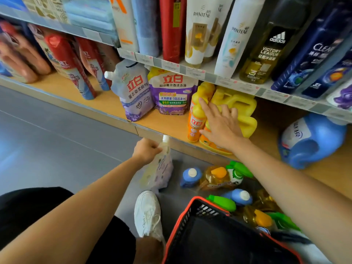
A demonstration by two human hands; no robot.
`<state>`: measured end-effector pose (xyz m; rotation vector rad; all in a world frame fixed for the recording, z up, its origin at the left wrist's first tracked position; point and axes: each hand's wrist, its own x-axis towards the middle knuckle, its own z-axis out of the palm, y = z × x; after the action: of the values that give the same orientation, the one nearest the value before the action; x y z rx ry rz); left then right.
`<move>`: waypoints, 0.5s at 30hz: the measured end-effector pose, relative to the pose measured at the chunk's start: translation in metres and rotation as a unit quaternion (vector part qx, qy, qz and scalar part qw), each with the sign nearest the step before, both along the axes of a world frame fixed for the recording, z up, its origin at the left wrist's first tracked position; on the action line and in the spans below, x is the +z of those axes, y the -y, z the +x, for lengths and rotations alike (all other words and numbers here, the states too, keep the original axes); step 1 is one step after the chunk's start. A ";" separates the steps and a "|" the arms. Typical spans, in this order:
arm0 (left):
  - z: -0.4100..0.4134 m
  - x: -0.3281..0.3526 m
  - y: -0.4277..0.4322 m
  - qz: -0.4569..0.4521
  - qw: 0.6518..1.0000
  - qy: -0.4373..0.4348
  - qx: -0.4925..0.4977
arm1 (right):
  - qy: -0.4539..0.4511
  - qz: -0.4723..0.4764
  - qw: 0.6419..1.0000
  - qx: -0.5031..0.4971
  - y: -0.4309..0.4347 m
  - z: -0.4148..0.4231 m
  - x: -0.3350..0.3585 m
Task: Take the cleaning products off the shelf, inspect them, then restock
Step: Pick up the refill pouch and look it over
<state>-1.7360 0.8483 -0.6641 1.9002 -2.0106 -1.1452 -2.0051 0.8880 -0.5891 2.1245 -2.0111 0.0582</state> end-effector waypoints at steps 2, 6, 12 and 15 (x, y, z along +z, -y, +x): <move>-0.014 -0.001 0.014 0.002 0.999 -0.012 -0.034 | -0.007 -0.011 1.000 -0.005 0.000 0.001 -0.002; -0.041 0.015 0.065 -0.030 0.986 -0.138 0.087 | -0.022 -0.019 0.999 -0.020 0.002 0.003 -0.007; -0.066 0.031 0.141 -0.112 0.914 -0.354 0.163 | -0.025 -0.041 0.999 -0.022 0.004 0.003 -0.012; -0.068 0.029 0.157 -0.103 0.914 -0.365 0.142 | -0.023 -0.045 0.998 -0.027 0.005 0.003 -0.014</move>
<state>-1.8038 0.6917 -0.6350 1.3134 -1.3339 -1.2477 -2.0019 0.8825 -0.6030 1.9992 -1.9992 0.0894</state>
